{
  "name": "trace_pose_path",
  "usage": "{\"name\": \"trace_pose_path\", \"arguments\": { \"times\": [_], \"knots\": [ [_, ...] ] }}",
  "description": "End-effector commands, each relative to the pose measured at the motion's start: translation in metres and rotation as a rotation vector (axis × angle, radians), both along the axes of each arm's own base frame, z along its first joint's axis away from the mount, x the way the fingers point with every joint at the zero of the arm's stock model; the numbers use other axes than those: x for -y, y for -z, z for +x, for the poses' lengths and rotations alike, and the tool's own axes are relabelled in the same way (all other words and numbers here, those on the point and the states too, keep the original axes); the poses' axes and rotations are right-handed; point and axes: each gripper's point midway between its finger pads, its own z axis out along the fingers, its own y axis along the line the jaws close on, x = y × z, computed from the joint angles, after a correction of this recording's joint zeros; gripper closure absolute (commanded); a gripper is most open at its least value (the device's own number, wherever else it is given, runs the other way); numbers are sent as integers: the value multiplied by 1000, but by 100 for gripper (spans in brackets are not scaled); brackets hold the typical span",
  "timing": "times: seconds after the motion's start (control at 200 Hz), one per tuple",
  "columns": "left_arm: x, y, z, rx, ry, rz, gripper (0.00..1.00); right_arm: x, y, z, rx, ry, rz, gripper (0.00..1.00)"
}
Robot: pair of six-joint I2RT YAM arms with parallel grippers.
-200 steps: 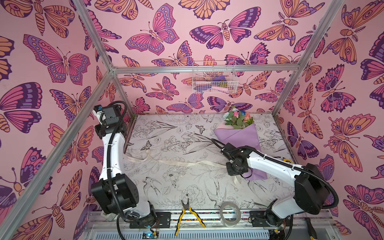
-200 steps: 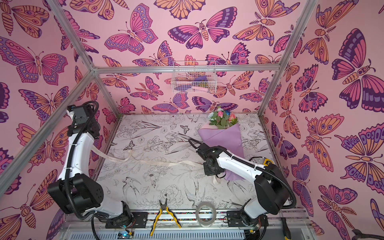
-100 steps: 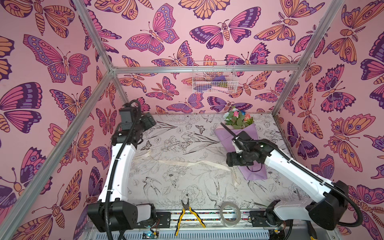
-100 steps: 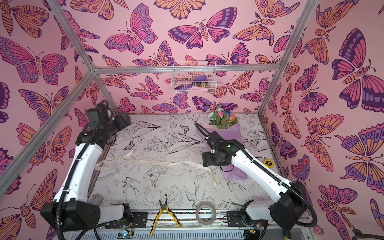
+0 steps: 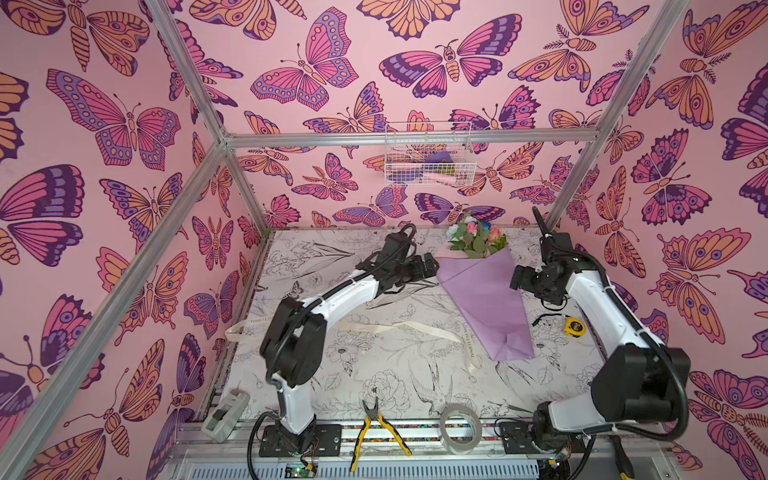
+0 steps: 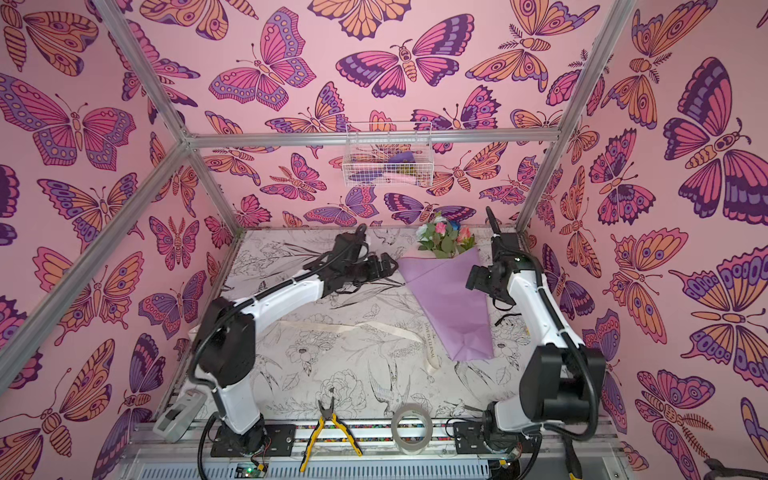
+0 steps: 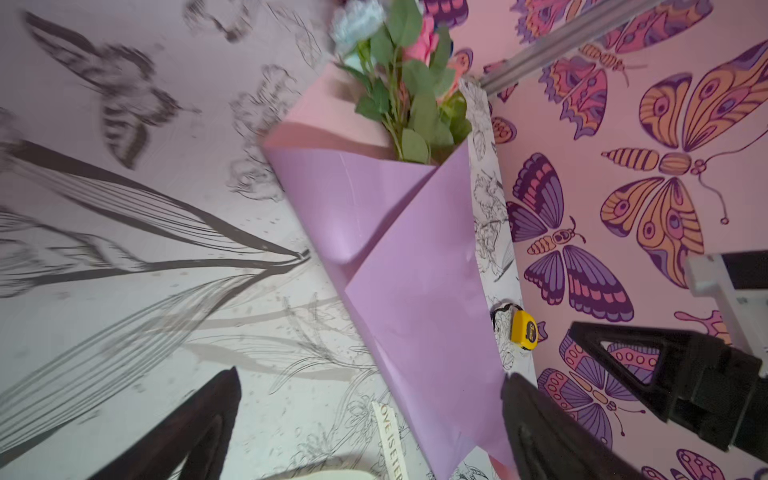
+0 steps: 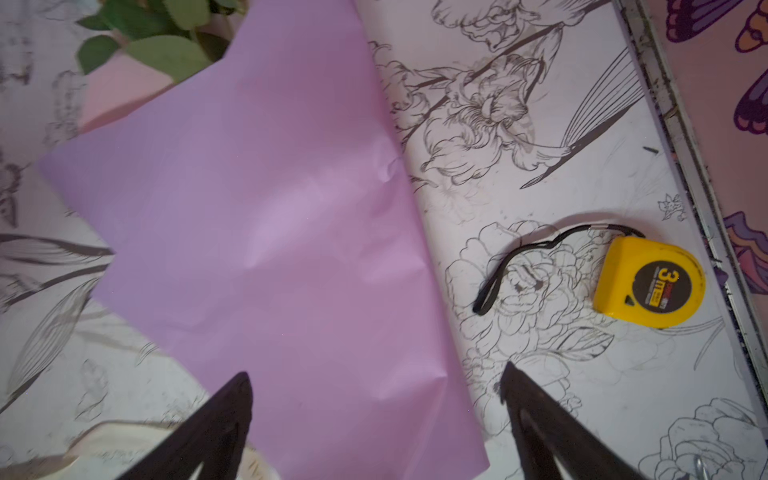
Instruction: Tie the bouquet of fake flowers
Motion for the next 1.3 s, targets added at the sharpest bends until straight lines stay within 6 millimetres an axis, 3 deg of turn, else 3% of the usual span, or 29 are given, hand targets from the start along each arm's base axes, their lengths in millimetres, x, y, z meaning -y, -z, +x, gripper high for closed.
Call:
{"name": "trace_pose_path", "arguments": {
  "times": [0.0,0.175,0.511,0.606,0.706,0.846,0.991,1.041,1.096,1.146,1.297],
  "knots": [
    [39,14,1,-41,54,-57,1,15,14,20,-20,-12,32,5],
    [76,62,0,-139,112,-65,1,21,47,41,-64,1,120,6],
    [78,110,-14,-228,129,10,0,11,79,61,-96,-41,200,6],
    [85,121,-17,-245,149,9,5,5,87,63,-105,-52,235,6],
    [89,133,-18,-256,156,21,13,-6,91,64,-105,-82,298,6],
    [85,150,-17,-267,141,50,31,-19,96,63,-109,-107,372,6],
    [86,165,-18,-289,137,62,63,-33,94,61,-99,-139,423,5],
    [86,169,-18,-295,137,63,82,-39,91,61,-96,-156,426,5],
    [87,173,-19,-303,134,66,94,-46,89,59,-102,-179,425,4],
    [89,175,-20,-307,135,65,100,-53,88,57,-110,-201,415,4],
    [95,180,-22,-323,133,59,100,-74,87,48,-148,-275,349,2]
  ]
}}
